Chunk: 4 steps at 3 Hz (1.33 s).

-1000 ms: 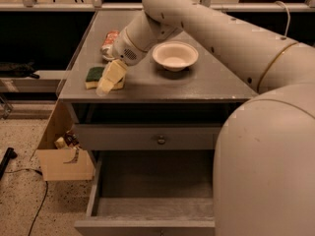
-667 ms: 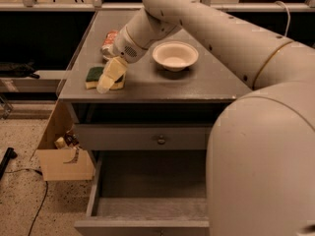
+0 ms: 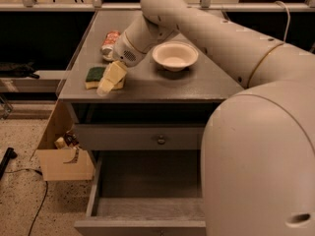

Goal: Place sponge into middle drawer

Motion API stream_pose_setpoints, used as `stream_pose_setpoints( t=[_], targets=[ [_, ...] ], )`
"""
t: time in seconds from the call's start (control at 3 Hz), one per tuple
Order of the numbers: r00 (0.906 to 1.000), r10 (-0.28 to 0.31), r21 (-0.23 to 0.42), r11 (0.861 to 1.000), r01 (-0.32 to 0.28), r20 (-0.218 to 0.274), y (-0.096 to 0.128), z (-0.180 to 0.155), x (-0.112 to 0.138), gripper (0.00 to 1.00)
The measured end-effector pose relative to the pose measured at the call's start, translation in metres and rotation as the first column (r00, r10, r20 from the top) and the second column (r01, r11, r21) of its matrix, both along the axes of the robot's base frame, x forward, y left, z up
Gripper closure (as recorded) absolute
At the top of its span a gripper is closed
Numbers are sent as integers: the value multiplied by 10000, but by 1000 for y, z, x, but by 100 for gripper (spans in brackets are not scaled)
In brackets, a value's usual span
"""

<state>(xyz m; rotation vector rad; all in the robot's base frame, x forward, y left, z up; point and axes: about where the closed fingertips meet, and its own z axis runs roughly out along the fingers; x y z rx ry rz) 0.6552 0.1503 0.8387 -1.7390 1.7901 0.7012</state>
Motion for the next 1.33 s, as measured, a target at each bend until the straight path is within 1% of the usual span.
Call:
stream_pose_setpoints(
  t=[0.33, 0.67, 1.0, 1.33],
  targets=[
    [10000, 0, 0, 10000, 0, 0, 0, 0, 0, 27],
    [10000, 1, 0, 10000, -1, -1, 0, 0, 0, 57],
    [10000, 2, 0, 10000, -2, -1, 0, 0, 0, 82],
    [10000, 2, 0, 10000, -2, -2, 0, 0, 0, 100]
  ],
)
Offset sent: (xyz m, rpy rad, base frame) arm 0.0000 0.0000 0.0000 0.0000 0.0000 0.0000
